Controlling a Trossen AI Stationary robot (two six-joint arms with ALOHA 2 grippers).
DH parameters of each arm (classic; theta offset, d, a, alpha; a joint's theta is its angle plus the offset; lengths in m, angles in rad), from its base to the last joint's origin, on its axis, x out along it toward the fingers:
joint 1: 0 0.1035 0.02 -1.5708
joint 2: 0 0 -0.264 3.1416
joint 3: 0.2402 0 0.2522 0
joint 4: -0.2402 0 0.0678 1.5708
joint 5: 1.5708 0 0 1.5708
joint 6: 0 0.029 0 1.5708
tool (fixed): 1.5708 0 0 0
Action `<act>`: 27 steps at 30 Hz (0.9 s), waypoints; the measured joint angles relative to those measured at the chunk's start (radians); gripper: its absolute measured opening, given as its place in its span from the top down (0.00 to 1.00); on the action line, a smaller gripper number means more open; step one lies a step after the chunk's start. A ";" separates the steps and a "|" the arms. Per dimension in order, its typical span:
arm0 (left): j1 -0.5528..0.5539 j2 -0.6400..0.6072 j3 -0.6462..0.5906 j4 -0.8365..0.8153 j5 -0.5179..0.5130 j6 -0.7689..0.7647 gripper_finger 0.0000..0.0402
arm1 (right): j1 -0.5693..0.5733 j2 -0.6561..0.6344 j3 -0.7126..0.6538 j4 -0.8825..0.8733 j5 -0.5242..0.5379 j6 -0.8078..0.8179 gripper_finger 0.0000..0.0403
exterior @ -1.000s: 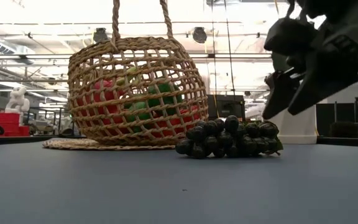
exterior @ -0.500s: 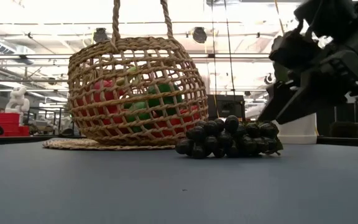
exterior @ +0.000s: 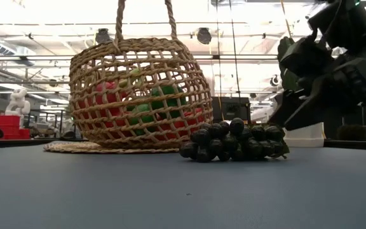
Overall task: Build produce basket
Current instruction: Put the black grapes into the basket
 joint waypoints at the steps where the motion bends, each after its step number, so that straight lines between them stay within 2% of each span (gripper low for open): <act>1: 0.001 0.000 0.000 0.001 0.000 0.000 0.40 | -0.001 0.017 0.001 0.010 0.000 -0.003 0.22; 9: 0.003 0.000 0.000 0.001 0.000 -0.001 0.40 | -0.006 0.161 0.001 0.142 -0.001 -0.026 0.22; 15: 0.003 0.000 0.000 0.001 0.000 -0.003 0.40 | -0.021 0.207 0.002 0.176 -0.001 -0.025 0.25; 20: 0.004 0.000 0.000 0.001 -0.001 -0.003 0.40 | -0.033 0.245 0.002 0.216 -0.001 -0.029 0.42; 27: 0.004 0.000 0.000 0.001 -0.001 -0.003 0.40 | -0.039 0.298 0.002 0.325 0.000 -0.069 0.77</act>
